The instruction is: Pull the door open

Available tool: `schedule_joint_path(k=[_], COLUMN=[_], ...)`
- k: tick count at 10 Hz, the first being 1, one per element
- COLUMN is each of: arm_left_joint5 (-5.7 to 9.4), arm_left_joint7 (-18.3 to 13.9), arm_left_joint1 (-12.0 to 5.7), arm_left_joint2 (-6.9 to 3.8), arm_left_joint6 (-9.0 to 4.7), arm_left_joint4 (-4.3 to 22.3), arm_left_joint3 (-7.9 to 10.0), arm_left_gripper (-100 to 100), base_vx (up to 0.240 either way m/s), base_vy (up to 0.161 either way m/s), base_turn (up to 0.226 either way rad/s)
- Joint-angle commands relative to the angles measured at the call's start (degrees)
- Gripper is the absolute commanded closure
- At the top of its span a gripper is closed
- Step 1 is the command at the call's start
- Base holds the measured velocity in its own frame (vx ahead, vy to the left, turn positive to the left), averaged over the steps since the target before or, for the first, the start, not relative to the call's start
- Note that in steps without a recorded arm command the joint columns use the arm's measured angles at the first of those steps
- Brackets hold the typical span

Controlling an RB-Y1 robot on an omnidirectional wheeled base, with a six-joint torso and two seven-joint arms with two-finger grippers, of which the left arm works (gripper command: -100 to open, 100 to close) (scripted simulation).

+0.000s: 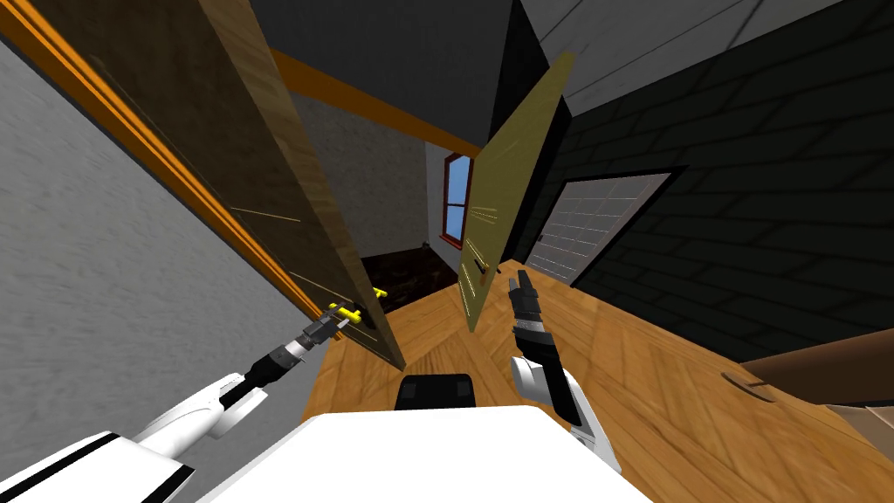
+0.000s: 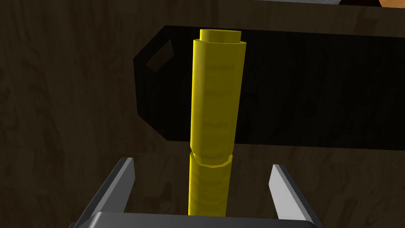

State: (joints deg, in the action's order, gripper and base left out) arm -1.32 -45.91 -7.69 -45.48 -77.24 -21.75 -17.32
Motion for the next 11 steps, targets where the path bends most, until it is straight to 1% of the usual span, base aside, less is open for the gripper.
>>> schedule_joint_path(k=[1, 6, 7, 8, 10, 11], arm_left_joint5=[0.01, 0.01, -0.47, -0.6, -1.19, -1.19], arm_left_joint7=[0.0, 0.0, 0.0, 0.0, -0.1, -0.1], arm_left_joint1=[0.17, 0.17, 0.4, 0.49, 0.93, 0.93], arm_left_joint2=[-0.05, -0.05, -0.08, -0.1, -0.26, -0.26], arm_left_joint6=[-0.04, -0.04, -1.61, -2.11, -4.44, -4.44], arm_left_joint4=[-0.2, -0.2, 0.0, 0.1, 0.5, 0.5], arm_left_joint3=[0.0, 0.0, -0.3, -0.37, -0.71, -0.71], arm_left_gripper=[100, 100, 100, 100, 100, 100], base_vx=[-0.018, -0.016, -0.071, -0.117, -0.15, -0.084], base_vy=[0.0, 0.005, 0.064, 0.109, 0.131, 0.081], base_turn=[0.025, -0.003, -0.135, -0.164, -0.134, -0.047])
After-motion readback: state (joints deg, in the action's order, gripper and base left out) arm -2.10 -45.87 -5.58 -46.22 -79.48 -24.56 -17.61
